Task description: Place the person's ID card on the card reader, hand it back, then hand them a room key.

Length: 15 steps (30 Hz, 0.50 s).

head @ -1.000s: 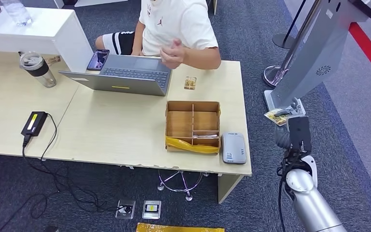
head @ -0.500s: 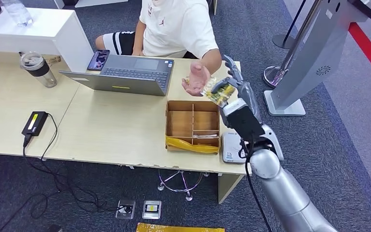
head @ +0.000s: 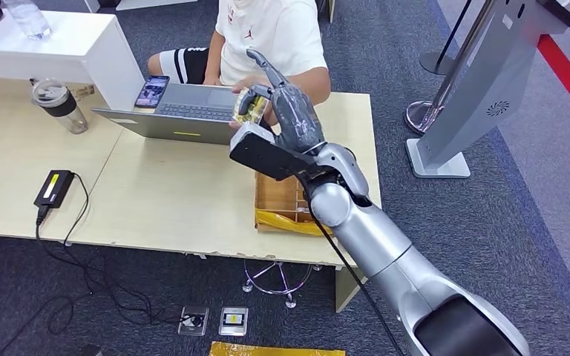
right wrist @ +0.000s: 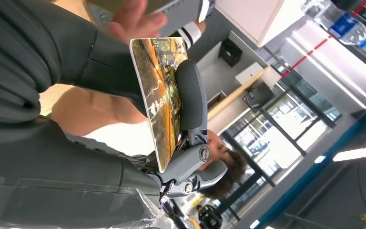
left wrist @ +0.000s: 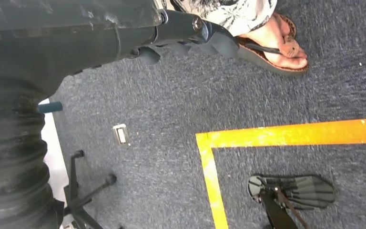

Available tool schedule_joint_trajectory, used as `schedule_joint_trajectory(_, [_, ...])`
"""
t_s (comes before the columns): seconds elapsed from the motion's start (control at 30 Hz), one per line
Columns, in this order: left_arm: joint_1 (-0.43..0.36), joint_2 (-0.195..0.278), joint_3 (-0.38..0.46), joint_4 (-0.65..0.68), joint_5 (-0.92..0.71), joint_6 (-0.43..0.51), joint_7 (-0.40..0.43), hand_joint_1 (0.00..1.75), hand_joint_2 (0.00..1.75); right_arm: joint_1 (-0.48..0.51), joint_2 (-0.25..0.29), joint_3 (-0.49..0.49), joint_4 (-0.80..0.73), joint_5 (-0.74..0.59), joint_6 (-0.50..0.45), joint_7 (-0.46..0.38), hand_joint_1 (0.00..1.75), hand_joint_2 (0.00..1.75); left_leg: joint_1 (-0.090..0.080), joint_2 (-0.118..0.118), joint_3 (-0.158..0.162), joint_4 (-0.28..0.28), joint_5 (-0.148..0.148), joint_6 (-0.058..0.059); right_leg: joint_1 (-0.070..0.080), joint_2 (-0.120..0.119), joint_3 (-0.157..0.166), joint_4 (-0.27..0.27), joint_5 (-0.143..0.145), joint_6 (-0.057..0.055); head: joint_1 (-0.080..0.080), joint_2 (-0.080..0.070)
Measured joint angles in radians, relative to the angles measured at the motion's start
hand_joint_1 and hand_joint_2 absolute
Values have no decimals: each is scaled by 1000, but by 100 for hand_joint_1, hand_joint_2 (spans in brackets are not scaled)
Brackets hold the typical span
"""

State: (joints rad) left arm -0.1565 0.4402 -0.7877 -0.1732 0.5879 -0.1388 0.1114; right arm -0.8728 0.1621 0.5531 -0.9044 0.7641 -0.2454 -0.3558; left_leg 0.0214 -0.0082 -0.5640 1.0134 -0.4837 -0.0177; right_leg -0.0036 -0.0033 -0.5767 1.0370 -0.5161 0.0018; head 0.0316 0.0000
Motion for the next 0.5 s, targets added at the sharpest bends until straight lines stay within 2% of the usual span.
schedule_joint_trajectory(0.5, [1,-9,-23,2,25,26,11,0,175,-42,53,54,224,47,-20,49,175,175,0,0,0,0,0,0,0,0,0,0,0,0,0,0])
